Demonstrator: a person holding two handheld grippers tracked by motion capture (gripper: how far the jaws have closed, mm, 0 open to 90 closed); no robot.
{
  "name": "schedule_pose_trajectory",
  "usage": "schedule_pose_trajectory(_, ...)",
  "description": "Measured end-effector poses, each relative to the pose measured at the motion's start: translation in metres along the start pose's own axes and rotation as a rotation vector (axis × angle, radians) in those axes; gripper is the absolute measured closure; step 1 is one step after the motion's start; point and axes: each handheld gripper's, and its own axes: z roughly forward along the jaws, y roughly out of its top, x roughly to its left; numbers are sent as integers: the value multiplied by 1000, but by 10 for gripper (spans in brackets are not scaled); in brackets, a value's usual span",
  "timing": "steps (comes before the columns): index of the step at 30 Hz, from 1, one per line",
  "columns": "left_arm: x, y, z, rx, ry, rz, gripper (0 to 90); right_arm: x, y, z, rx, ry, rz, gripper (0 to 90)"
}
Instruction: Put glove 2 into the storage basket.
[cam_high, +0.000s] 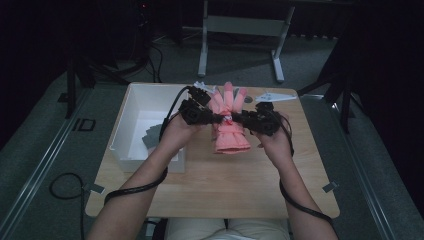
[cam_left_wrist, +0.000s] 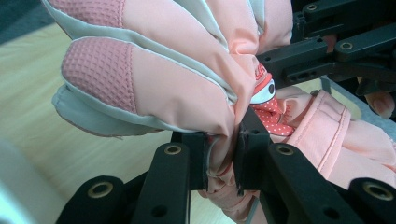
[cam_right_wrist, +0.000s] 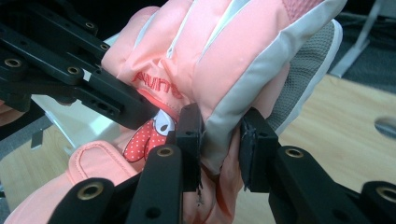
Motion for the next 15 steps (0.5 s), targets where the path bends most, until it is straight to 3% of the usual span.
schedule_pose_trajectory(3, 3, 2, -9, -4, 16, 0, 774, 6, 10, 4, -3, 3, -13, 723)
schedule_pose_trajectory(7, 11, 3, -34, -12, 57, -4, 774, 20, 31, 13, -9, 20, -37, 722)
schedule_pose_trajectory(15, 28, -4, -72, -30, 104, -26, 774, 45, 59, 33, -13, 64, -72, 722)
